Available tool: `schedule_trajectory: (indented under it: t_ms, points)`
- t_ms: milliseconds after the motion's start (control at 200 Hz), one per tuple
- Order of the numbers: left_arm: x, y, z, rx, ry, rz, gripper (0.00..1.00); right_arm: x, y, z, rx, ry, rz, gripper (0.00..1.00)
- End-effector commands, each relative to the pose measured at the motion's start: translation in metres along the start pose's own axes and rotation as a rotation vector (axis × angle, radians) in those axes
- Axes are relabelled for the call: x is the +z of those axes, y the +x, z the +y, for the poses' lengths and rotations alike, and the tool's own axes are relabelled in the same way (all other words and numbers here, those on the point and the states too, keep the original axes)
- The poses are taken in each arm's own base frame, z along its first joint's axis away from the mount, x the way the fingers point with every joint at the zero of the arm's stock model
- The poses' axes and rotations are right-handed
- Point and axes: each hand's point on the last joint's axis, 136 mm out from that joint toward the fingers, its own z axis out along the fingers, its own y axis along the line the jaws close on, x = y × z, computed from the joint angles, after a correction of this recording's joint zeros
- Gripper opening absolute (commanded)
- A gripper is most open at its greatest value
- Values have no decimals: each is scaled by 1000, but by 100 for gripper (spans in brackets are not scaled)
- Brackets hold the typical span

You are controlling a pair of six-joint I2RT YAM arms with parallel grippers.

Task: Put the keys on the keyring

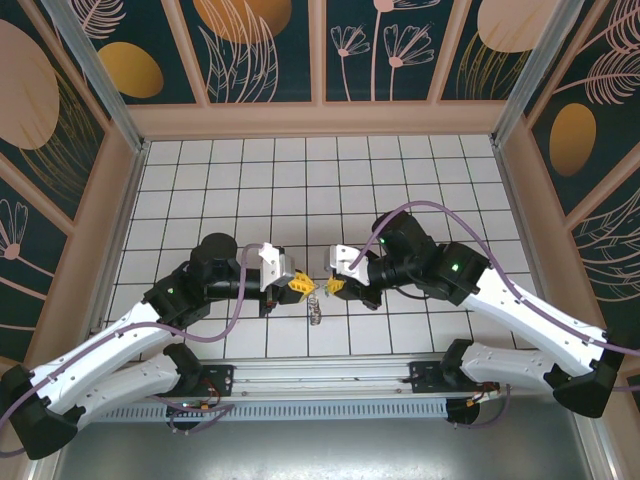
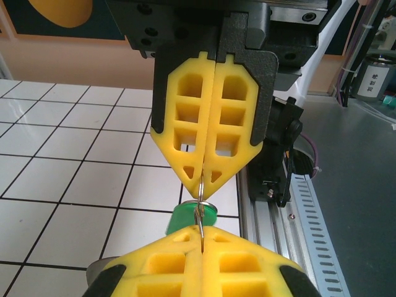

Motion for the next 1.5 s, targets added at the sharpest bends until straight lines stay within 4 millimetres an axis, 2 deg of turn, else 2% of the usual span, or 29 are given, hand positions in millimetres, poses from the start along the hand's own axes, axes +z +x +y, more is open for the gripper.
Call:
schedule_trajectory:
  t_ms: [0,611,1076,1491]
  points:
    - [-5,-22,-4,53,10,-60,0,-5,-14,0,-8,-15,-54,0]
    - [-4,-21,-3,55,5,-58,0,-5,-18,1,1,-52,-74,0]
    - [-4,-22,-2,56,0,-60,0,-10,-20,-7,37,-36,-95,0]
    - [-4,-23,-2,57,-1,-62,0,-8,-24,0,36,-90,-104,0]
